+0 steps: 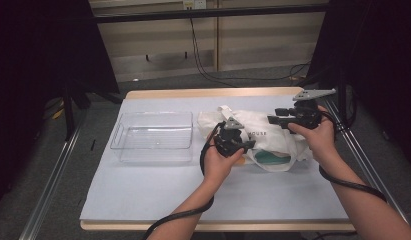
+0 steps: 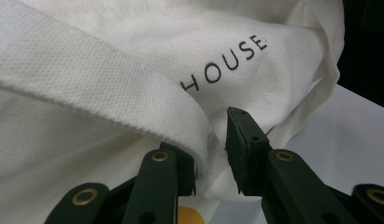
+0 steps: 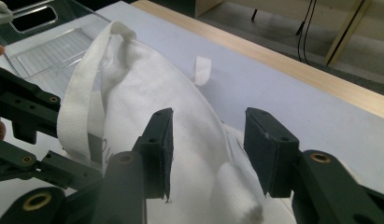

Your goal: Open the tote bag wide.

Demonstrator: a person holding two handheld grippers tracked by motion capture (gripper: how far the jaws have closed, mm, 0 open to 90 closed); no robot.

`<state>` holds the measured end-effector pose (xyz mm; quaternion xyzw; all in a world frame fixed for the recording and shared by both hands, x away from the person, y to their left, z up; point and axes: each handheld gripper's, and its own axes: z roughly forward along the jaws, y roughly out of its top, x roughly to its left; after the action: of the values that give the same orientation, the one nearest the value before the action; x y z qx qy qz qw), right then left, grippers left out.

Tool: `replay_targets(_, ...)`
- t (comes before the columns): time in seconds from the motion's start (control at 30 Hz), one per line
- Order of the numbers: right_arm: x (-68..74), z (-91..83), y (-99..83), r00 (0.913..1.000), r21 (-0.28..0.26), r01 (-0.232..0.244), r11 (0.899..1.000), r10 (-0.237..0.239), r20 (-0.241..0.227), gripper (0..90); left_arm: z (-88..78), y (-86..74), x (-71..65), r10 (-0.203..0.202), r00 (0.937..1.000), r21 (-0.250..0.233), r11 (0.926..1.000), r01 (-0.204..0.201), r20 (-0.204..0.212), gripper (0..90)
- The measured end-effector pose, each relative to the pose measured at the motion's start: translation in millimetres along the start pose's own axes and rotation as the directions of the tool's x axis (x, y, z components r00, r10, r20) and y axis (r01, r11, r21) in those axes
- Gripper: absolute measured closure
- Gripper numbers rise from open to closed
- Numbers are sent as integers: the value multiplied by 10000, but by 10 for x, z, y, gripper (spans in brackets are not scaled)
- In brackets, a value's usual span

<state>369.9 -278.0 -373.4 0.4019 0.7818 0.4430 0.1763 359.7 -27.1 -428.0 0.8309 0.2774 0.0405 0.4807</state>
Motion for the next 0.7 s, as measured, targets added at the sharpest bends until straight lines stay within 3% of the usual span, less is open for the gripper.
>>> replay_targets(0.1,-22,67,7,9998,304,-139,9994,143,-136,542,4,-2,4,-33,10000,-23,10000,33,12,733)
replay_targets(0.4,-50,22,10,9994,370,-114,9993,126,-310,819,21,2,0,-43,9999,47,10000,43,-98,732)
replay_targets(0.53,-48,-25,6,9989,31,-249,9997,250,-407,838,37,-4,12,-109,9999,-20,9999,109,-44,732)
replay_targets(0.7,5,-102,20,9994,-441,-28,9990,13,-348,844,48,-6,11,-101,9999,-21,9999,101,-121,732)
